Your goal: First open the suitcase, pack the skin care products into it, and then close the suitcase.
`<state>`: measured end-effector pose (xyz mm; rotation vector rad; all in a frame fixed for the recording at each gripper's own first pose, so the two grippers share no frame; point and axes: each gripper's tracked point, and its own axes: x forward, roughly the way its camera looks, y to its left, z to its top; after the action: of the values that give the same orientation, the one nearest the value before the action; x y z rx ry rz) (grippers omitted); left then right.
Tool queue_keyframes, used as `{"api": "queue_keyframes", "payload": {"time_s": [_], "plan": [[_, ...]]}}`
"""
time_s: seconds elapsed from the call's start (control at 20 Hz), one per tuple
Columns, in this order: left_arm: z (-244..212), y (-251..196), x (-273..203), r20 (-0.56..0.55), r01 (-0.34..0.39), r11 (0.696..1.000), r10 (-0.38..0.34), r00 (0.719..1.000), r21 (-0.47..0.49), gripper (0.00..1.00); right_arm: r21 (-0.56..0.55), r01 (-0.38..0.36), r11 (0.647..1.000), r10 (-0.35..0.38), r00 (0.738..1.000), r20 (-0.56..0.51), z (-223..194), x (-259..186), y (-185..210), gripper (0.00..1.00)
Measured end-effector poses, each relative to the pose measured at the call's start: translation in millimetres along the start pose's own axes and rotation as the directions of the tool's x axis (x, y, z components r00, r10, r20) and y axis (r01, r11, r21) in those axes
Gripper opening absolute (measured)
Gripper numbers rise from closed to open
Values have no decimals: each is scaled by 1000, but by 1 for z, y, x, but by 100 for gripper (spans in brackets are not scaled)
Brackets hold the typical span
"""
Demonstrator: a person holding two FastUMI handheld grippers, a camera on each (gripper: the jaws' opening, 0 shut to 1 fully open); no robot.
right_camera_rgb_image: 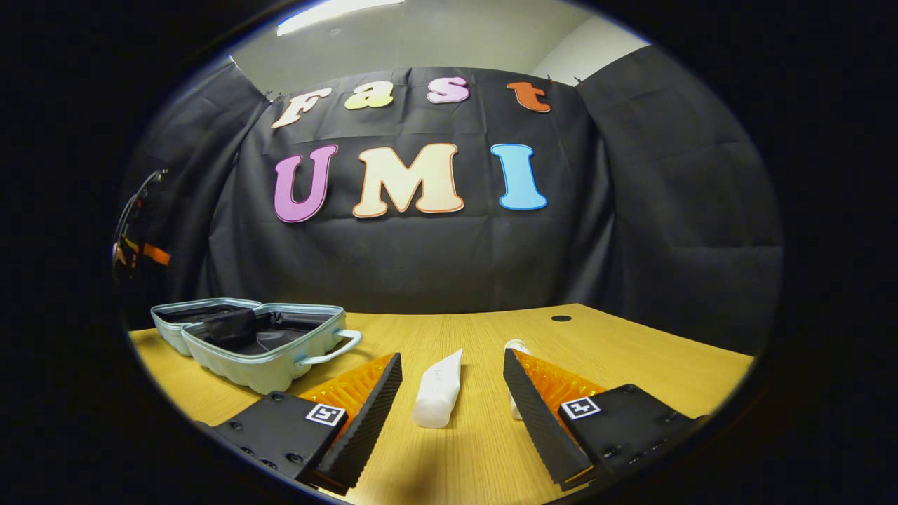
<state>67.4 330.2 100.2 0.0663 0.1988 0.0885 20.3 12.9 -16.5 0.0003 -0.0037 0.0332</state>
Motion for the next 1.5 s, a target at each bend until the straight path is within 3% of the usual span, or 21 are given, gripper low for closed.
{"api": "queue_keyframes", "payload": {"time_s": [0.2,0.35,0.4,0.45,0.6,0.65,0.75,0.9,1.0,1.05,1.2,1.35,1.5], "plan": [[37,-117,-31,82,179,984,-176,981,-21,95,-2,5,1000,-5,1000,2,0,0,-1,96],[32,-194,-41,83,331,939,-324,942,-92,95,-2,20,1000,-20,1000,3,0,1,-4,95],[28,-212,-43,79,366,924,-359,930,-108,100,-2,22,1000,-22,1000,4,1,0,-4,95],[25,-232,-44,83,404,907,-397,914,-121,96,-1,19,1000,-19,1000,4,0,0,-4,95],[31,-300,-42,95,535,835,-527,845,-130,95,2,-12,1000,12,1000,4,1,0,1,95],[36,-321,-44,99,577,805,-568,817,-138,95,-5,-7,1000,7,1000,7,2,1,-3,92],[38,-362,-48,78,653,740,-650,756,-162,95,-37,20,999,-21,999,-25,0,2,-16,97],[19,-409,-54,4,698,680,-716,698,-226,95,-101,16,995,-26,996,-91,12,4,-35,97],[-1,-451,-63,-73,725,620,-773,631,-300,95,-171,12,985,-38,988,-151,16,3,-53,98],[-13,-472,-63,-115,729,605,-789,604,-320,95,-196,2,981,-36,984,-173,19,2,-60,98],[-59,-514,-55,-286,722,634,-771,568,-277,96,-224,-44,973,-19,962,-272,14,5,-72,97],[-90,-552,-52,-430,719,644,-745,510,-261,96,-210,-85,974,3,931,-366,-3,8,-78,98],[-107,-572,-37,-528,698,680,-686,500,-222,96,-227,-105,968,1,910,-415,-19,15,-86,98]]}}
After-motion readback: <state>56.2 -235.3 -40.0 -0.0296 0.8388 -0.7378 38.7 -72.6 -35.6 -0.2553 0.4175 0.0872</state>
